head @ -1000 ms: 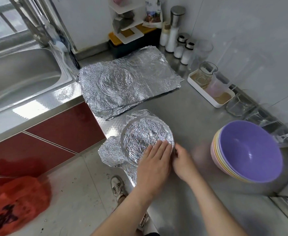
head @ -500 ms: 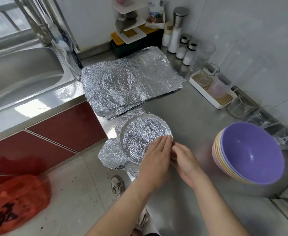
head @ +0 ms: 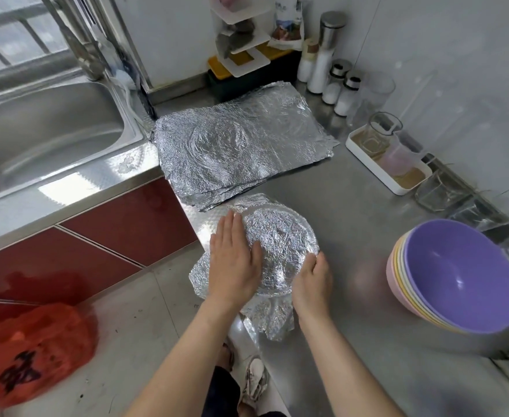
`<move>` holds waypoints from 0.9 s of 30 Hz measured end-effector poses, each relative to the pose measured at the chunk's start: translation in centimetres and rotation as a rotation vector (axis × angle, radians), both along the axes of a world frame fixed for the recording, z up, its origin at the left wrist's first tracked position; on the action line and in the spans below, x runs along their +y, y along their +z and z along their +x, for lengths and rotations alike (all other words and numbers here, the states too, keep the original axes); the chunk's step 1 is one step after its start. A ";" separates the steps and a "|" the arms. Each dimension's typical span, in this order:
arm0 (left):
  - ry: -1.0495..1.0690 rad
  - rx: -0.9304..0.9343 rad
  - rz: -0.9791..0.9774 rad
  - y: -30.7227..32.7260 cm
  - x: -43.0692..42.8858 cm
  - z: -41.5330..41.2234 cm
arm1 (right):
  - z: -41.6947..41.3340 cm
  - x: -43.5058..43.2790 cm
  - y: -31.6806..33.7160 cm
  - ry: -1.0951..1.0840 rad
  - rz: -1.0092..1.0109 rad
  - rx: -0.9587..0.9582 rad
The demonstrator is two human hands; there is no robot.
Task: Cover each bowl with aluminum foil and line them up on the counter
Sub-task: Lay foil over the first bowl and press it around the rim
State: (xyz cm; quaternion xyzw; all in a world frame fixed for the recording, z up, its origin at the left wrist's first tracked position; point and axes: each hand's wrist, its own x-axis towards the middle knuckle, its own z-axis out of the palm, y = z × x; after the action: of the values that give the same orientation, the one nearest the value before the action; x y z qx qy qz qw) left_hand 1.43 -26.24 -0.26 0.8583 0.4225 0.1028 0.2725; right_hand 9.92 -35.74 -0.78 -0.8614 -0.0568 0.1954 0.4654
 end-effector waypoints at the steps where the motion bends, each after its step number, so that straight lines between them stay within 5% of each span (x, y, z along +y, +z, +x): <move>1: 0.009 -0.015 0.003 -0.2 -0.1 0.0 | -0.1 0.1 -0.1 -0.014 -0.022 -0.022; 9: 0.124 -0.036 -0.060 0.4 -2.3 -0.7 | 3.6 1.3 0.5 0.195 -0.043 -0.045; 15: 0.189 0.048 0.154 1.6 -2.3 -1.3 | 7.5 1.4 1.7 0.423 -0.053 0.010; 27: -0.080 0.048 0.157 -1.2 0.1 0.3 | 5.4 1.4 1.1 0.433 -0.193 -0.241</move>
State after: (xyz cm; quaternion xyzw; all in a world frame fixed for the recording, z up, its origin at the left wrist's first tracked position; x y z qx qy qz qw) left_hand 1.71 -26.12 -1.48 0.8954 0.3850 0.1041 0.1978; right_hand 15.36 -34.33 0.32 -0.8867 -0.2758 0.1908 0.3183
